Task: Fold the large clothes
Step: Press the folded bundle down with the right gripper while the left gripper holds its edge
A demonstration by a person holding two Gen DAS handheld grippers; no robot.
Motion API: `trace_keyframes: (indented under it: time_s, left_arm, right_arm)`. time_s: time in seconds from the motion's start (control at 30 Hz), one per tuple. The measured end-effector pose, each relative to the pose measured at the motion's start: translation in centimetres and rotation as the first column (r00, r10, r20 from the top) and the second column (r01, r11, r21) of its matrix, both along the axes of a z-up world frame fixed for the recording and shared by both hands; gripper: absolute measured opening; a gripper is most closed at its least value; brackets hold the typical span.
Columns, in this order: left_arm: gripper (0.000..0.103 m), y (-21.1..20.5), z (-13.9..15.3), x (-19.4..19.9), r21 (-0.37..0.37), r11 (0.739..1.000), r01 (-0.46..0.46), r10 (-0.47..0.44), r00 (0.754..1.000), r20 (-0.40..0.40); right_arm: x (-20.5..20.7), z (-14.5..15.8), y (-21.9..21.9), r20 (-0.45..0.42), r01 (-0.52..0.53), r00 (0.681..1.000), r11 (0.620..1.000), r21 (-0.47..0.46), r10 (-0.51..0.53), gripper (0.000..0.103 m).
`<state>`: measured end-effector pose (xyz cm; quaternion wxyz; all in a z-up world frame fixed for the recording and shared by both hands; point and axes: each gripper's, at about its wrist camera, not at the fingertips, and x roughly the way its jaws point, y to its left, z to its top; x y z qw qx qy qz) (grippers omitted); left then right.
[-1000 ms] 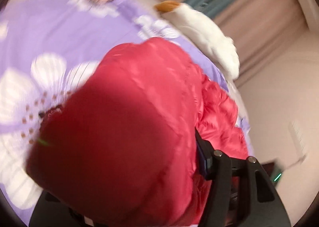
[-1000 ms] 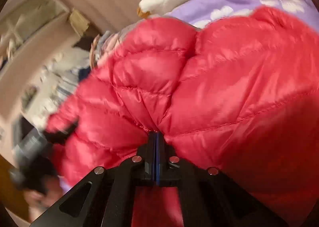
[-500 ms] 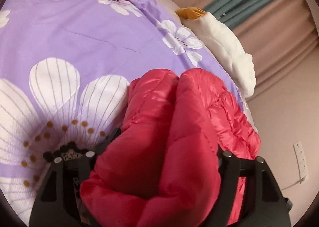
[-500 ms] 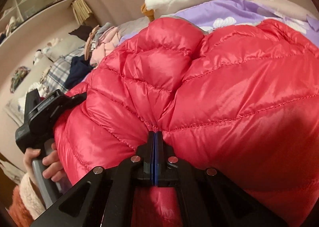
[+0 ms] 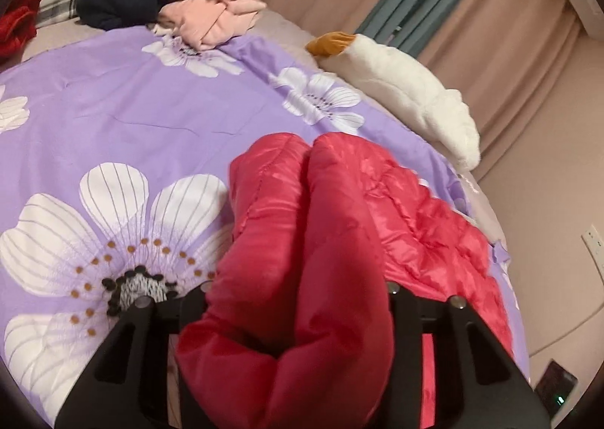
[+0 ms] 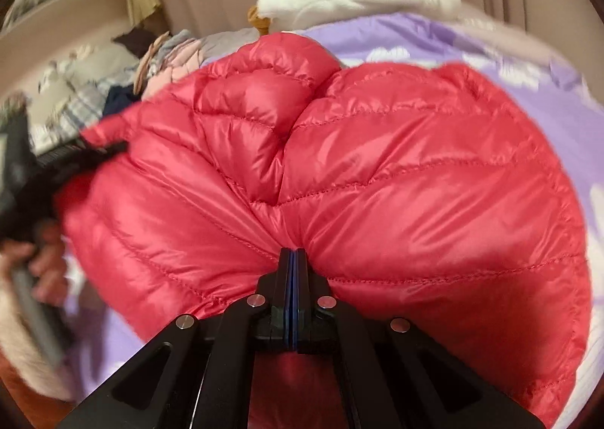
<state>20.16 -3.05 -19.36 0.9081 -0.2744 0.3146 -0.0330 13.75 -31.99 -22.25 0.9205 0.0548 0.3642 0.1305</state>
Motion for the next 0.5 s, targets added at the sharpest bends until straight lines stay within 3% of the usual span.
trace_keyframes:
  time_s: [0.07, 0.13, 0.2, 0.3, 0.4, 0.5]
  left_arm:
    - [0.043, -0.5, 0.5, -1.1, 0.033, 0.999, 0.015, -0.016, 1.000, 0.016]
    - [0.043, -1.3, 0.8, -1.3, 0.083, 0.996, 0.019, -0.022, 0.999, 0.034]
    - [0.043, -1.5, 0.7, -1.5, 0.114, 0.993, 0.007, -0.012, 0.999, 0.041]
    - [0.043, -0.5, -0.4, -1.0, 0.048, 0.999, -0.018, 0.018, 1.000, -0.012]
    - [0.043, -0.2, -0.5, -1.0, 0.023, 1.000, -0.021, 0.021, 1.000, -0.019]
    - [0.043, -0.5, -0.3, -1.3, 0.050, 0.999, -0.020, 0.021, 1.000, -0.012]
  right_arm:
    - [0.7, 0.3, -1.3, -0.011, 0.026, 1.000, 0.998, 0.055, -0.026, 0.000]
    - [0.7, 0.6, -2.9, -0.057, 0.085, 0.995, 0.979, 0.187, -0.076, 0.000]
    - [0.1, 1.5, -3.2, -0.039, 0.076, 0.997, 0.960, 0.269, -0.068, 0.000]
    - [-0.3, 2.1, -0.6, 0.010, -0.029, 1.000, 0.974, 0.224, 0.027, 0.000]
    - [-0.1, 1.6, 1.3, 0.037, -0.019, 0.999, 0.987, 0.160, 0.013, 0.000]
    - [0.4, 1.9, 0.4, 0.024, -0.009, 1.000, 0.965, 0.263, 0.003, 0.000]
